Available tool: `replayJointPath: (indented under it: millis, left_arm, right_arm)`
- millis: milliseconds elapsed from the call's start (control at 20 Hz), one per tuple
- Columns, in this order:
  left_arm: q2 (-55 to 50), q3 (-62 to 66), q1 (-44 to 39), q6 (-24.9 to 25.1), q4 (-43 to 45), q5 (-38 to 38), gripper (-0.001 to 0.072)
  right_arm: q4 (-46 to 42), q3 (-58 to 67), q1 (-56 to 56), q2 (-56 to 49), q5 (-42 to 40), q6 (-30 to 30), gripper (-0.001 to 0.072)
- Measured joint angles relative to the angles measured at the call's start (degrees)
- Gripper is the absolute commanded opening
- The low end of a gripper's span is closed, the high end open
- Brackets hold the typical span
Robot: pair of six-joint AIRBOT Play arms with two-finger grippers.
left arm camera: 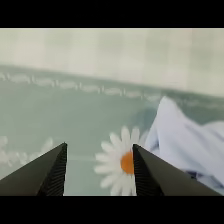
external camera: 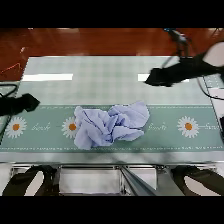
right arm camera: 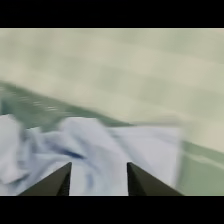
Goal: Fold the shirts.
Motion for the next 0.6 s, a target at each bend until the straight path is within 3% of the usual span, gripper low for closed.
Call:
replayJointPath:
  millis: [300,600]
  left_arm:
    - [-4.31,-19.45,0.57,7.32,-19.82,0.50,0.0506]
    - [-12.94,-25.81,-4.20,15.02,-32.24,0.87,0.0506]
  right_arm:
    - [-2.73,-25.77,-12.90,15.72,-0.50,1.42,0.0405]
    - [0.31,-39.47,-15.19,22.18,-2.21,1.55,0.0405]
